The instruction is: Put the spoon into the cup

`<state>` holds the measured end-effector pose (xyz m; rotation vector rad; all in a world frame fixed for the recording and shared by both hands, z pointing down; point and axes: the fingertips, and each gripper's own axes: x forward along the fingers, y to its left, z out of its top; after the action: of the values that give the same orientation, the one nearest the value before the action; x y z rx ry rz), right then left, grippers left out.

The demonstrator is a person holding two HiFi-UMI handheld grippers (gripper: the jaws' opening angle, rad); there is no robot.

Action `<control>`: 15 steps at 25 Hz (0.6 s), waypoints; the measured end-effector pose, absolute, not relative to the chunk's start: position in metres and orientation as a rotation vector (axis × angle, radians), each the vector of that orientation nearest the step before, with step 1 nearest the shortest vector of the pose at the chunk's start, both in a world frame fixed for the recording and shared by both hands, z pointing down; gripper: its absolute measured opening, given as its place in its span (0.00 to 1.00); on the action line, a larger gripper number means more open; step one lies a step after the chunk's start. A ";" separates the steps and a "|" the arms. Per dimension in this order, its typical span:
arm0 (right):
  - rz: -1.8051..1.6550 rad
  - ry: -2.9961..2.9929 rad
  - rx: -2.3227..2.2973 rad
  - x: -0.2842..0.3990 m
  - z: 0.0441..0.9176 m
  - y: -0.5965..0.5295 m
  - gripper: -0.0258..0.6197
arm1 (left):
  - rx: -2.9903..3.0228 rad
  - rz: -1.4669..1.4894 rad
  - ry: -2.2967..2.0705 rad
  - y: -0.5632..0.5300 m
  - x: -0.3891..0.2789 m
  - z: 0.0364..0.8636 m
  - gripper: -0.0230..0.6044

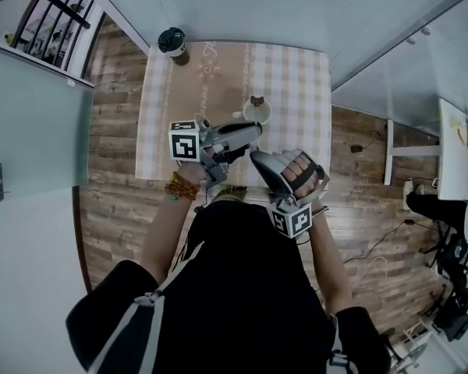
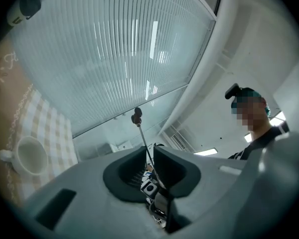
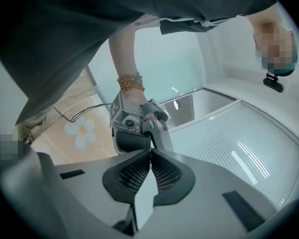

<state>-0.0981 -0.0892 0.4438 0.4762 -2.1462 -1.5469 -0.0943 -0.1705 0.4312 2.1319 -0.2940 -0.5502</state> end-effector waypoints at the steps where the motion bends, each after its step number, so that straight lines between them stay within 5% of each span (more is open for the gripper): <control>1: -1.533 -2.142 0.454 -0.097 0.448 -0.090 0.06 | 2.128 -0.544 -0.295 -0.171 -0.093 0.432 0.11; 15: -0.855 -2.449 0.729 -0.055 0.473 -0.107 0.08 | 2.470 -0.281 -0.809 -0.202 -0.117 0.466 0.06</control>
<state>-0.0554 -0.1072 0.4734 0.7294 -2.4487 -0.8545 -0.1166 -0.2021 0.4656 2.4704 -0.8085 -0.2812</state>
